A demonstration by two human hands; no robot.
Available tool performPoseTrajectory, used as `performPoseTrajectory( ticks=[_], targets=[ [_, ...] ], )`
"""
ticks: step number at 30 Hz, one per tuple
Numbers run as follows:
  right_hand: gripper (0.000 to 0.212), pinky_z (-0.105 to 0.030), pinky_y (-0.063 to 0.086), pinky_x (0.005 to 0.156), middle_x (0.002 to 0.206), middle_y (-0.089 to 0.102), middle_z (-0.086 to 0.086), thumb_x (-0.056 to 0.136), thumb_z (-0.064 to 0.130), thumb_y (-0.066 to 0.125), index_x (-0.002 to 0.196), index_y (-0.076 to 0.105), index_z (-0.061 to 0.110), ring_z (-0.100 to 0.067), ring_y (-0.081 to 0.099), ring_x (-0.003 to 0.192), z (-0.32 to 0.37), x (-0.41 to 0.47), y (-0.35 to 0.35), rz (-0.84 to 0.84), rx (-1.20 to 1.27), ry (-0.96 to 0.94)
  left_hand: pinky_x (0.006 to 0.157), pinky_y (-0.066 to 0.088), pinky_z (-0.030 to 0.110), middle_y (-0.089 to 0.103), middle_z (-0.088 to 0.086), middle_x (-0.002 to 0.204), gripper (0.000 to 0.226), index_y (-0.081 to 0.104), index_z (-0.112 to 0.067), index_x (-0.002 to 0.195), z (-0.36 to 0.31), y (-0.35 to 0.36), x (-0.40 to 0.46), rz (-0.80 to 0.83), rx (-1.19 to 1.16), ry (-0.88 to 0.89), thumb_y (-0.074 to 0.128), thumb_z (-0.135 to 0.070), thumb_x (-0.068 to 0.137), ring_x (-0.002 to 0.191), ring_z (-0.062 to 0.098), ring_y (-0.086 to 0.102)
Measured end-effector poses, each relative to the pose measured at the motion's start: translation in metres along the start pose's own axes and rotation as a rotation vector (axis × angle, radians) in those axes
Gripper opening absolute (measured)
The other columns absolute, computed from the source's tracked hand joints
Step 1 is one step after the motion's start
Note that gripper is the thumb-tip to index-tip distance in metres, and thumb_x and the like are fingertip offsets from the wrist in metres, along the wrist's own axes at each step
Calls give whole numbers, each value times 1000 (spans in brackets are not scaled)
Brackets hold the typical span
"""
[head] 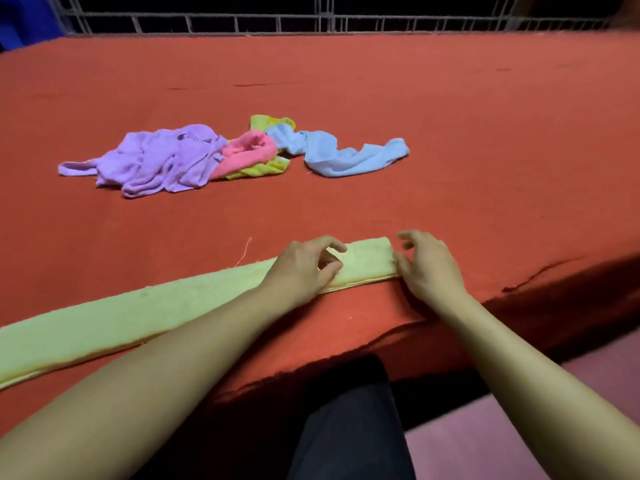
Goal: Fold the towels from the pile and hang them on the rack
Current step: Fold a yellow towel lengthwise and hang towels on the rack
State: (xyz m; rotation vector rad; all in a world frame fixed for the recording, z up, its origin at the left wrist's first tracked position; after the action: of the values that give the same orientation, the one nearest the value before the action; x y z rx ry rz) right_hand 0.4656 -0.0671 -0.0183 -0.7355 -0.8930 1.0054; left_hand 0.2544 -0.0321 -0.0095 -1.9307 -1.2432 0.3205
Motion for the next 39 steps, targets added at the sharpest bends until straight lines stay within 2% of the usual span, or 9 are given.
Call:
performPoseTrajectory(
  ticks=[7,15,21,25,30,33,35,37,39],
  targets=[
    [47,-38,47,86,96,70,7,89,31,65,131,51,18,-27,62,106,-13,14,15,155,92,61,93,46,28,73,0,106,22,65,-18,115,-21,37,72,-13,25,2,59,-15,93,103,17,66],
    [56,-42,48,90,91,65,14,80,37,69,131,51,24,-22,63,102,-16,7,16,152,177,27,82,44,25,63,-7,100,33,61,-29,116,-15,80,119,398,176,-37,68,-44,87,95,11,61],
    [60,-39,48,92,98,62,14,80,35,73,134,48,25,-18,63,103,-25,9,15,202,265,97,87,49,28,67,-6,97,44,56,-27,125,-19,88,128,598,35,-24,75,-27,85,92,10,64],
    [65,-31,51,86,102,65,12,82,31,74,139,43,24,-12,65,90,-22,14,13,258,383,131,74,47,13,68,-7,87,49,56,-23,126,-24,77,129,514,-244,-41,77,-14,83,79,1,64],
    [60,-28,55,69,87,71,4,85,11,70,139,43,17,-20,69,77,-23,18,7,239,619,205,78,45,15,70,-7,92,47,57,-22,123,-29,69,120,419,-332,-15,78,-13,82,84,3,64],
    [60,-46,58,68,81,69,1,84,4,70,137,44,15,-21,65,70,-26,14,13,238,812,286,76,42,20,66,-16,95,41,62,-30,112,-35,40,108,-9,-97,78,81,-20,77,83,6,58],
    [59,-34,57,56,79,67,1,85,1,68,137,45,14,-12,64,67,-27,10,18,251,932,351,74,44,23,66,-17,91,33,64,-30,107,-46,23,82,-236,12,142,78,-20,79,73,5,54],
    [56,-23,51,50,82,65,-2,87,-3,66,136,45,11,-5,62,59,-26,8,21,255,1047,404,76,48,25,68,-17,90,29,63,-28,110,-53,26,60,-196,-20,156,73,-18,85,69,0,57],
    [53,-24,51,49,84,64,-7,87,-5,64,135,45,8,-5,60,52,-25,9,23,254,1152,456,82,51,28,70,-16,100,29,59,-28,118,-55,39,44,-61,-58,106,67,-25,90,79,1,64]
  ],
)
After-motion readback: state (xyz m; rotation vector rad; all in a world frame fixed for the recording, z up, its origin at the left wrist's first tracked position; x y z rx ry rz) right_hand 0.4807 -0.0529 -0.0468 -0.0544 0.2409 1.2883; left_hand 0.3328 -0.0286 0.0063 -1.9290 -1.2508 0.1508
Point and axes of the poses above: each hand's wrist, its own x-axis towards the middle knuckle, its own y-axis out of the palm, z = x × y, the point moved 9 cm from there along x, towards the middle knuckle
